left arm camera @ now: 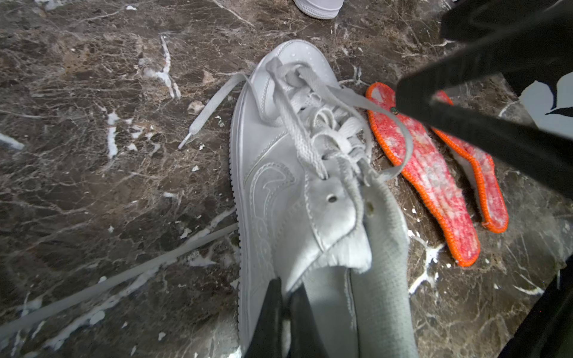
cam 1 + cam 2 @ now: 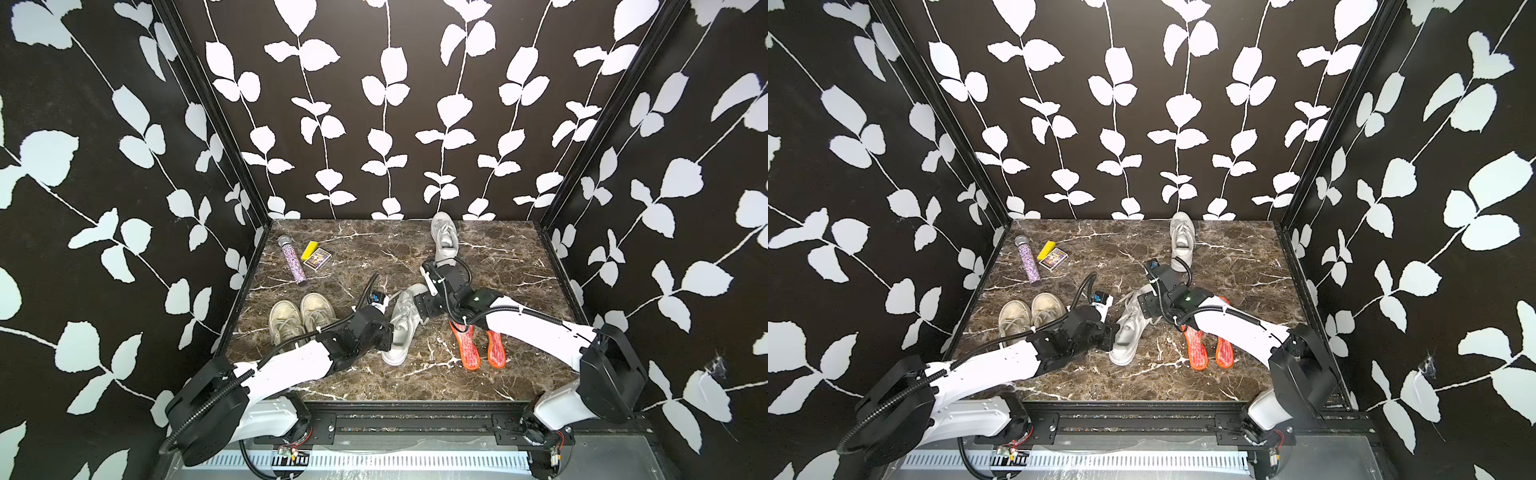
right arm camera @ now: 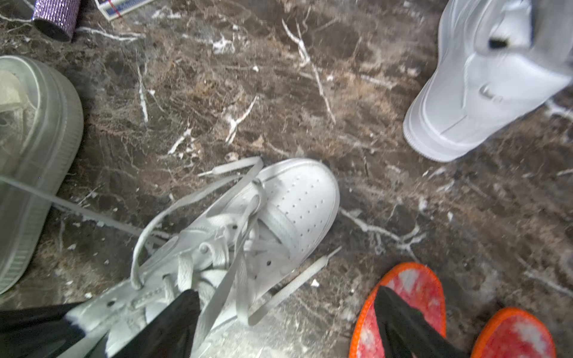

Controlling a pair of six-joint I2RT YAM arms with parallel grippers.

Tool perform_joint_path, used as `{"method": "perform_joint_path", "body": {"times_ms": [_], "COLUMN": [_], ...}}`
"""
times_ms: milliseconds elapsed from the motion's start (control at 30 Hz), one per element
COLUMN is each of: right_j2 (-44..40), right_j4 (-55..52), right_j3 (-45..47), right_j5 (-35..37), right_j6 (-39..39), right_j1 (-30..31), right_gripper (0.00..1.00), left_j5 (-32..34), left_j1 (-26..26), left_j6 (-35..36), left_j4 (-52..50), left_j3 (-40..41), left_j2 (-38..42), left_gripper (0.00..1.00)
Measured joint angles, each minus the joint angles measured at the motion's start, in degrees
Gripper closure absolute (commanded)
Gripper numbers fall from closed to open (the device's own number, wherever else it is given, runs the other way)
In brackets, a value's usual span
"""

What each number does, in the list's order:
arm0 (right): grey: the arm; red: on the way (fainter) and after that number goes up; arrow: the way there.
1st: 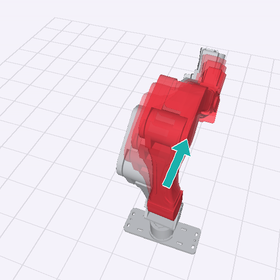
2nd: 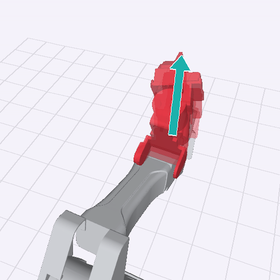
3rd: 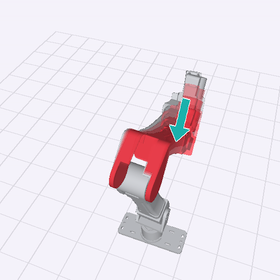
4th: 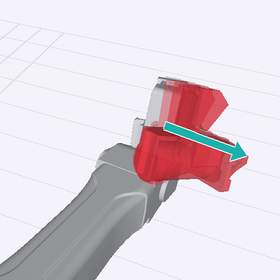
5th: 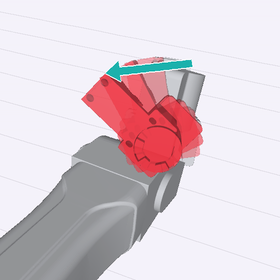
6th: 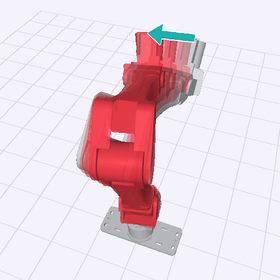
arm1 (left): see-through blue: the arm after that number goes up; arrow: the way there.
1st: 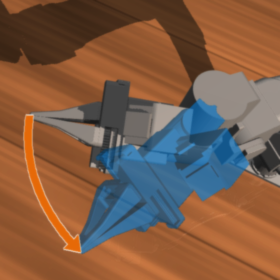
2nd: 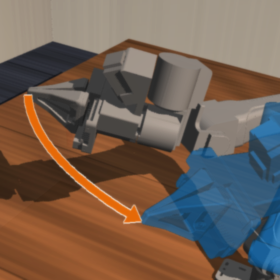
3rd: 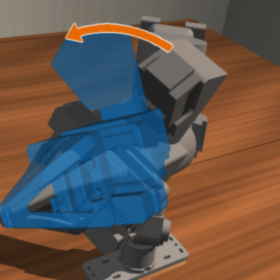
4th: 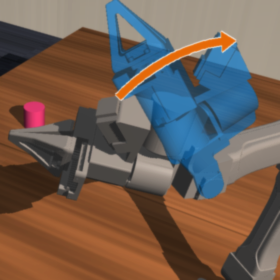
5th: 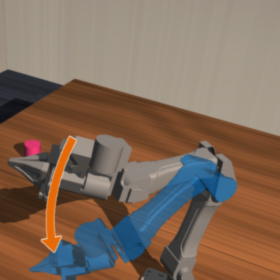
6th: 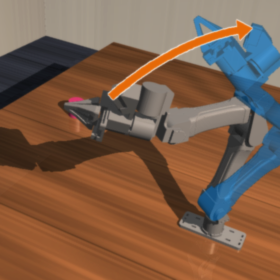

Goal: Remove the insole from the shoe
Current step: Untie the shoelace on the shoe.

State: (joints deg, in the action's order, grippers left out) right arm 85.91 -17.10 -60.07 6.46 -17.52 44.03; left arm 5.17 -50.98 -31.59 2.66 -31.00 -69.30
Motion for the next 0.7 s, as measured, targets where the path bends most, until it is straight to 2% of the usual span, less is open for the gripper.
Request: {"method": "perform_joint_path", "body": {"times_ms": [233, 600, 700], "right_j2": [-1.3, 5.4, 7.7], "right_j4": [-1.2, -3.4, -4.7], "right_j3": [-0.3, -5.6, -6.3], "right_j5": [-3.8, -5.3, -6.2], "right_j6": [-3.6, -6.8, -7.3], "right_j1": [0.0, 0.0, 0.0], "right_gripper": [0.19, 0.48, 0.62], "left_j5": [-0.1, 0.0, 0.0], "left_j1": [0.0, 0.0, 0.0], "left_j6": [0.1, 0.2, 0.2], "left_j4": [0.0, 0.0, 0.0], "left_j3": [0.0, 0.0, 0.0], "left_j2": [0.0, 0.0, 0.0], "left_gripper": [1.0, 1.0, 1.0]}}
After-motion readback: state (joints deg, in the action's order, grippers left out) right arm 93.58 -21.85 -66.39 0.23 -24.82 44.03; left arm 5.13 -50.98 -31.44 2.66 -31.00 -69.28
